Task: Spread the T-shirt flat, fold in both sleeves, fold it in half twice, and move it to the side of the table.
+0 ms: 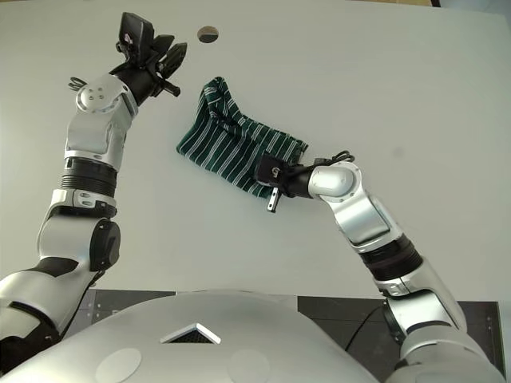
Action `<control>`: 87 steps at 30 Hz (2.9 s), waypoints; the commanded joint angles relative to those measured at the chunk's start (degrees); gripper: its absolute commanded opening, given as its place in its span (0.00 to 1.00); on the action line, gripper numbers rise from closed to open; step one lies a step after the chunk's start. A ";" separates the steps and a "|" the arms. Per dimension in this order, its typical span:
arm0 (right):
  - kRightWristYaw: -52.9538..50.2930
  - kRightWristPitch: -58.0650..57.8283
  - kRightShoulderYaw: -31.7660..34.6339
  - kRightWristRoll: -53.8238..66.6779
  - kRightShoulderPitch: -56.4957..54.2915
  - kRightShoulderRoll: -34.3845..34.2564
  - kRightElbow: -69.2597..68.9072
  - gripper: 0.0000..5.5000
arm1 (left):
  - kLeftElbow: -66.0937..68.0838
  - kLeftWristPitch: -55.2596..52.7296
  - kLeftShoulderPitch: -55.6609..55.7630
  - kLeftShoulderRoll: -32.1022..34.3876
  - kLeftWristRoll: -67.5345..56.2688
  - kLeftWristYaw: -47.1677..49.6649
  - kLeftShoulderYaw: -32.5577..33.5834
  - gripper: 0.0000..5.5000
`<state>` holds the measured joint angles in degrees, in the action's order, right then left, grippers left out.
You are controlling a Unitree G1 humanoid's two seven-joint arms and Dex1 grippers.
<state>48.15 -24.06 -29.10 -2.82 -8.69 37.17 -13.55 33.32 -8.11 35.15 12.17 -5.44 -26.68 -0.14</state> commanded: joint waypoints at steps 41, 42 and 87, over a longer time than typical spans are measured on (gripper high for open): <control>-9.89 7.75 6.08 -5.81 -7.06 -7.63 14.42 0.02 | -27.73 6.18 -28.99 16.42 8.15 -29.57 -21.43 0.03; -11.30 8.30 6.47 -7.02 -7.69 -7.64 15.84 0.02 | -27.77 6.15 -29.01 16.38 8.10 -29.50 -21.37 0.03; -21.31 42.60 -0.46 -59.61 -3.93 31.09 22.03 0.02 | -39.25 -12.10 -23.71 11.51 -25.34 -17.45 7.41 0.03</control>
<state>28.24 17.74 -30.15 -60.14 -10.97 67.28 6.31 -5.12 -19.73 11.81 23.46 -30.48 -44.51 6.97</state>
